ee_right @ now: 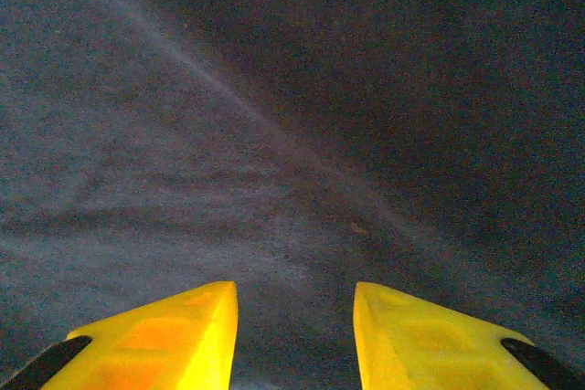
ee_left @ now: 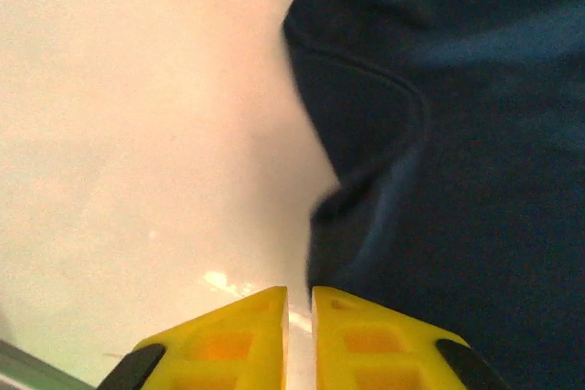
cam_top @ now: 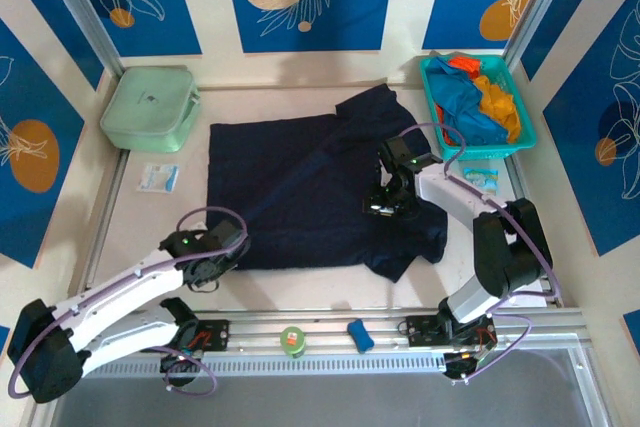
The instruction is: Fold and stack the t-shirts
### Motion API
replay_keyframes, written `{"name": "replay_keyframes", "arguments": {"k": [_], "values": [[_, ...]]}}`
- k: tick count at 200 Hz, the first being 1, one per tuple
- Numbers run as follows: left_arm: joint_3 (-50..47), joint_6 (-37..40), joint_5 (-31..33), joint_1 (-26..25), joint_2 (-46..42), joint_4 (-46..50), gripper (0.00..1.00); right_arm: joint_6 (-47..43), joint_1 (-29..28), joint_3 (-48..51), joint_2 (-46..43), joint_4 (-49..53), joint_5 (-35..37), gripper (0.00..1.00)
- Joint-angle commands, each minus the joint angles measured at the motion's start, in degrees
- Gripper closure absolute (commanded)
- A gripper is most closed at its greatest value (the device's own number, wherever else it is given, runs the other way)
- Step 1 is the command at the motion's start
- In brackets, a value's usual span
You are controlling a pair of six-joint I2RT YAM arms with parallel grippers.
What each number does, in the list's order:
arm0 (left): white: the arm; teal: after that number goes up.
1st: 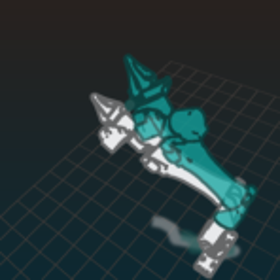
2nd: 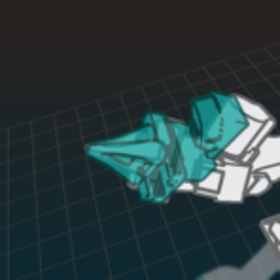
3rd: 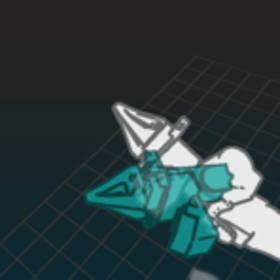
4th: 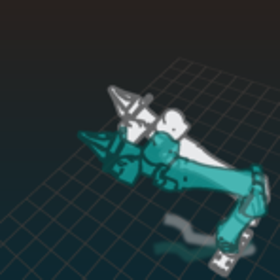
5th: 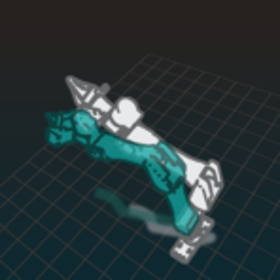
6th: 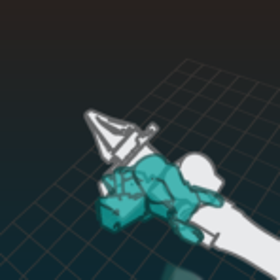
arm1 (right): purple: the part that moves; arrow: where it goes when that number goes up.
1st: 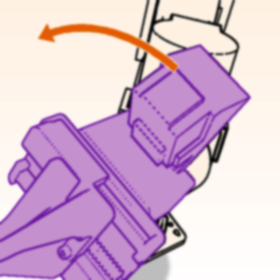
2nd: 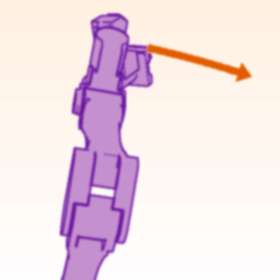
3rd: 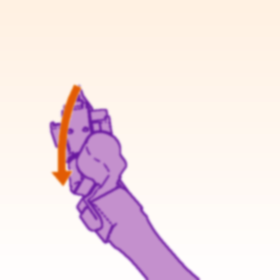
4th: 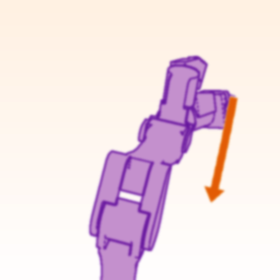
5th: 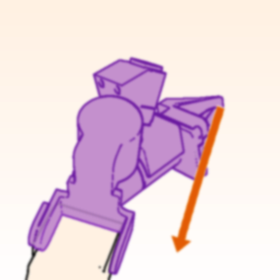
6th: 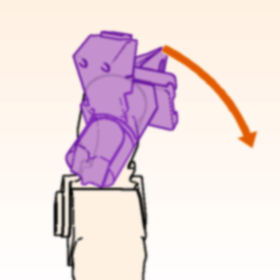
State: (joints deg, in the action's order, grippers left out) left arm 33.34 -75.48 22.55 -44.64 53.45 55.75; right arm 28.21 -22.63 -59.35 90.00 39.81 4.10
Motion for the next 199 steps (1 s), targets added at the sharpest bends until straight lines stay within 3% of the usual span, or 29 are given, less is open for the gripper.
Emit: {"name": "replay_keyframes", "arguments": {"k": [1, 48, 82, 108, 127, 171, 199], "values": [[-0.3, -6.8, -0.6, -3.3, -0.1, 2.7, 0.83, -1.1, 0.0, -1.4, 1.1, 0.1, -2.2, 0.62], [4.1, -16.1, 2.6, -13.3, 3.7, 8.6, 0.81, -2.0, 0.3, -2.2, 2.4, -0.6, -3.0, 0.61], [7.7, -15.6, 4.7, -14.0, 7.4, 8.9, 0.79, -3.4, 0.0, -5.5, 5.2, -0.3, -4.8, 0.62], [12.7, -12.0, 8.8, -13.2, 11.4, 8.9, 0.66, -4.1, -0.8, -9.1, 8.4, -0.8, -6.3, 0.63], [15.7, -4.3, 9.8, -7.6, 13.7, 5.9, 0.61, -3.3, -0.2, -11.4, 11.3, -1.9, -8.1, 0.66], [17.6, 21.0, -1.5, 16.7, 19.9, -17.6, 0.62, 0.3, 4.3, -15.9, 17.0, -2.9, -8.5, 0.76], [27.2, 29.1, -6.6, 22.7, 33.9, -24.2, 0.67, 2.2, 6.4, -15.7, 18.9, -3.8, -8.9, 0.87]]}}
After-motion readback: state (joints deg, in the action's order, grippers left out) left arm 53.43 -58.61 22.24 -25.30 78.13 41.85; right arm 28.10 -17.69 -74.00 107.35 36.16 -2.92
